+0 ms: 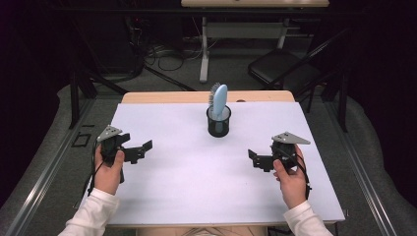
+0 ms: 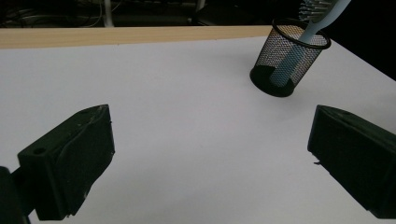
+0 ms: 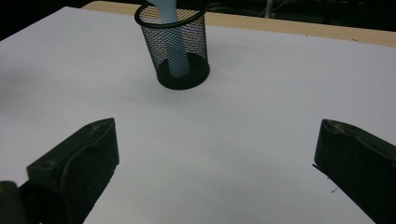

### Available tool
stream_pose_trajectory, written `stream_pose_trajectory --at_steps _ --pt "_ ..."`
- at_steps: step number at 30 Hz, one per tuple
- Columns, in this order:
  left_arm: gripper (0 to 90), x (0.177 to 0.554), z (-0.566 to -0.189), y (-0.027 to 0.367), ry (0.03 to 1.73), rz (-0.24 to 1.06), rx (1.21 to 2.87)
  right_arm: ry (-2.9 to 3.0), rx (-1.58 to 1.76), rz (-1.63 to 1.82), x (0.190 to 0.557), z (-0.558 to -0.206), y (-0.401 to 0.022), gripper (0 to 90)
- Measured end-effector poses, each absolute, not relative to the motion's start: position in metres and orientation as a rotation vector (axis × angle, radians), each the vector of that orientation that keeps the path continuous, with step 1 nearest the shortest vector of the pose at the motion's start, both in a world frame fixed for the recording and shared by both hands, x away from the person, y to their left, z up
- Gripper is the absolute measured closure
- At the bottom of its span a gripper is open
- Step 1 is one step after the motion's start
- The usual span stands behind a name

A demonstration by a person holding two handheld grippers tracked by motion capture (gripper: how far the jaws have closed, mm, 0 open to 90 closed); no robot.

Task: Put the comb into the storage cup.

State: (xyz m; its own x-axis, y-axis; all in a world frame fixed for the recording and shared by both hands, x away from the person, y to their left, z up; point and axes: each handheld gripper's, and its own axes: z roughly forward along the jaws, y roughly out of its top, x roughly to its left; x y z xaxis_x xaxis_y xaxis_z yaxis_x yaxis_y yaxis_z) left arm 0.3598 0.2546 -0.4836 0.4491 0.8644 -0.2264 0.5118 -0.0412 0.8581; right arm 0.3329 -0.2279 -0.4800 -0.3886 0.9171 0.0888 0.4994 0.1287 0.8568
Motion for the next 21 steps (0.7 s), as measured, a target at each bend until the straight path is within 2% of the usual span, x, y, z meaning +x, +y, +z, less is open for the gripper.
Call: stream_pose_trajectory --at_steps 21 --pt "0.6 0.352 -0.516 0.266 1.257 0.421 1.627 1.9 1.399 1.147 0.329 -0.499 -0.242 0.0"
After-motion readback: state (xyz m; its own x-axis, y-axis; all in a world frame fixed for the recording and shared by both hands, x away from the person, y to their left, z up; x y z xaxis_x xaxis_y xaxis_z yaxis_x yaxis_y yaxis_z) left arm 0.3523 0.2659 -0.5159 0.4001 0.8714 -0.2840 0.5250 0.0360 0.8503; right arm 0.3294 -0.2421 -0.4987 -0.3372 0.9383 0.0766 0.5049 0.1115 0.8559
